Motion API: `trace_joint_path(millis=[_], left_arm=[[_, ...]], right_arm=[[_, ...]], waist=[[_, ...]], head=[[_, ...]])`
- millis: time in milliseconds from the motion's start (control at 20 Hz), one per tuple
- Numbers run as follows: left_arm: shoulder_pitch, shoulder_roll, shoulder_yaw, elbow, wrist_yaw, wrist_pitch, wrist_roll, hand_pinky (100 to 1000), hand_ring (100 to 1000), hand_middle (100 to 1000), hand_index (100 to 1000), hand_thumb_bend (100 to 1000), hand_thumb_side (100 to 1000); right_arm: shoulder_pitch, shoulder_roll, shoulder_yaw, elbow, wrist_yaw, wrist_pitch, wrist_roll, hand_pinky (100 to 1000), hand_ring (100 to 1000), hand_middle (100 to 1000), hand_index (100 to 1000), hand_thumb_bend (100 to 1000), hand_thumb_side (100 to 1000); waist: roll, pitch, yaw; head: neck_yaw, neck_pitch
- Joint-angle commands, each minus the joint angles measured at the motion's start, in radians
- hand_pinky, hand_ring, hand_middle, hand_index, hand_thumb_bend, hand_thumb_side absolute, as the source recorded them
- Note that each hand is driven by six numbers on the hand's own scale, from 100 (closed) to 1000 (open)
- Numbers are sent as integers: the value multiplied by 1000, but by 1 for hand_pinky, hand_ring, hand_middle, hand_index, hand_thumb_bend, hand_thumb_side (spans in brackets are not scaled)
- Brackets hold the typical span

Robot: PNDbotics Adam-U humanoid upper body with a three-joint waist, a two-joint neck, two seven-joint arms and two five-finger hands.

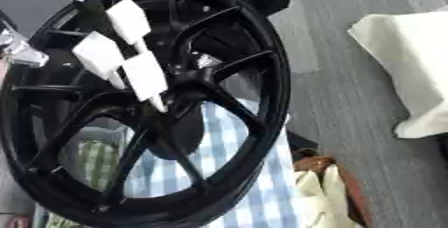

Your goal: Pull the pin out of the wheel hub.

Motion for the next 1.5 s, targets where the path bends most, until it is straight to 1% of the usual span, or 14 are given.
trace_joint_path(millis=[50,250,850,1000,1150,1500], left_arm=[[-24,9,2,9,-12,3,0,782,641,704,839,323,425],[-30,-5,-11,34,-33,-1,0,783,651,721,841,331,433],[-31,-29,-43,75,-66,-16,0,785,656,728,835,336,447],[-29,-32,-46,81,-72,-19,0,782,645,713,825,326,437],[-31,-35,-51,87,-81,-22,0,777,637,697,809,336,434],[-35,-43,-59,100,-91,-31,0,760,584,626,754,299,417]], right_arm=[[-6,-13,-3,-18,-4,-1,0,820,700,712,687,100,454],[-6,-10,-3,-18,-5,-1,0,820,700,712,686,100,458],[-6,-3,-3,-18,-9,-2,2,821,700,713,686,100,464],[-7,-2,-3,-18,-10,-2,1,821,700,713,686,100,467],[-8,-1,-3,-18,-11,-2,1,821,700,713,687,100,468],[-8,-1,-4,-18,-14,-3,-5,822,701,713,687,100,470]], waist=[[-2,-16,-1],[-4,-16,-2],[-7,-15,-6],[-7,-14,-7],[-7,-14,-7],[-8,-15,-7]], head=[[5,1],[9,1],[16,6],[17,8],[18,10],[20,14]])
